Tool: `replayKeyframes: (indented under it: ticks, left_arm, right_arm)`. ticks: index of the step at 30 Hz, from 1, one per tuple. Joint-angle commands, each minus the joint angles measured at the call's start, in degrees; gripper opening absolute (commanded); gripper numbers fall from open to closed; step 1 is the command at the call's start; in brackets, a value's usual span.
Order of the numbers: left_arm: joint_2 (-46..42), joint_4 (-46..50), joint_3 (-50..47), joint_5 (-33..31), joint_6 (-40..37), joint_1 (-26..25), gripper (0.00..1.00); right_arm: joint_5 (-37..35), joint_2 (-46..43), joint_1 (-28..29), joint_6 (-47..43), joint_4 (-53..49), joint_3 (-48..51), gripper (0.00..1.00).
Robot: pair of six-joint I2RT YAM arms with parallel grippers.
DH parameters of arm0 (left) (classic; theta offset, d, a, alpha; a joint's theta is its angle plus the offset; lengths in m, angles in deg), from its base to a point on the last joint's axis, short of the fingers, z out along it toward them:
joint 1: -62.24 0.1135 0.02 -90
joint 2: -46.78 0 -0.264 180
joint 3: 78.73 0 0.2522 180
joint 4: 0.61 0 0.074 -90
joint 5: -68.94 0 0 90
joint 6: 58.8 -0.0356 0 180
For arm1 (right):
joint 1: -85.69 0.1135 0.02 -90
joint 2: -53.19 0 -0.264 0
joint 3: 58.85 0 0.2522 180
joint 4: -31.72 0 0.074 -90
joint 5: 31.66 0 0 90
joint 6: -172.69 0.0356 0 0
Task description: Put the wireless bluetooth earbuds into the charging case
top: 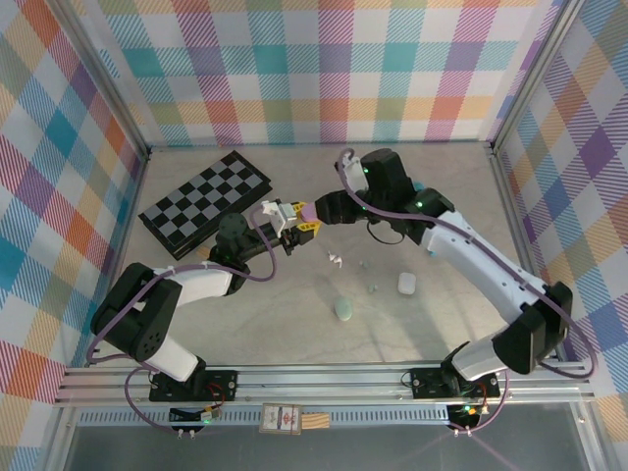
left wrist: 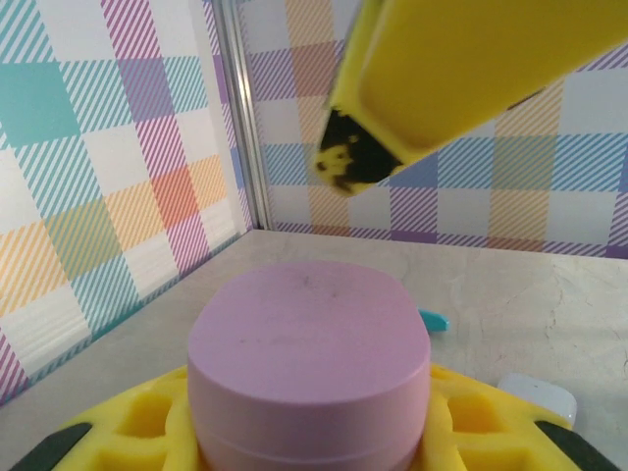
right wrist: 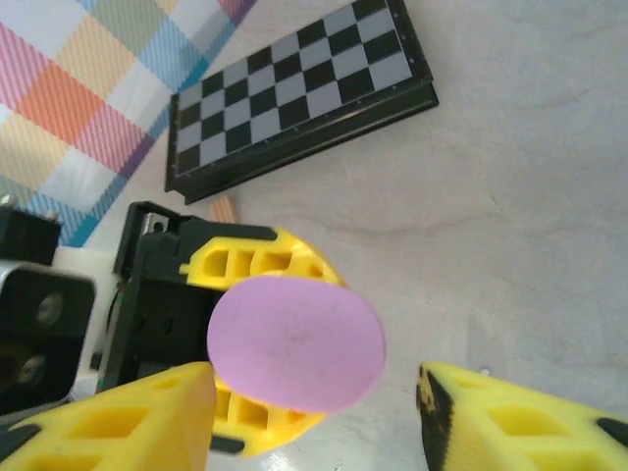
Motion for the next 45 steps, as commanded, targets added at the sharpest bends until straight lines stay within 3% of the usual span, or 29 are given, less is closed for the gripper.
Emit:
replayKeyframes:
  ticks: [1,5,9,15,20,29,36,38,42,45]
  left_arm:
    - [-2.3,-2.7,1.6,1.2,0.3,0.1,0.2]
    - [-2.7,-3.8,1.6,1.5,2.0,0.1,0.2]
    - [-3.6,-3.9,1.8,2.0,2.8,0.1,0.2]
    - [-4.6,-4.0,2.4,2.7,4.0,0.1,0.2]
    - [-4.8,-3.9,2.5,2.7,4.2,0.0,0.2]
    - [-4.8,-4.9,2.2,3.2,5.0,-0.3,0.2]
    - [-4.9,-4.8,1.7,2.8,4.5,-0.3,0.21]
    - [-5.1,-4.8,1.5,2.6,4.3,-0.3,0.29]
    - [-6.1,-3.1,0.3,1.1,2.5,-0.2,0.65]
    - [-7.3,0.8,-0.6,0.4,0.4,-0.2,0.8]
  right_arm:
    - [7.8,-3.4,-3.1,7.5,8.1,3.8,0.68]
    - [20.5,-4.1,-6.2,16.9,16.5,9.0,0.78]
    - [29.0,-3.3,-8.0,28.8,27.7,14.1,0.78]
    - [37.5,0.7,-8.2,42.2,43.2,17.6,0.73]
    - [40.9,3.2,-8.2,47.4,50.1,18.9,0.7]
    - [41.3,5.4,-8.2,52.1,55.2,19.5,0.45]
    - [39.9,5.1,-8.2,50.9,53.6,20.1,0.25]
    - [38.2,4.5,-8.4,48.7,51.2,20.3,0.22]
    - [33.9,2.9,-9.7,44.7,47.3,21.4,0.2]
    - [30.9,2.8,-11.3,41.6,44.0,22.1,0.19]
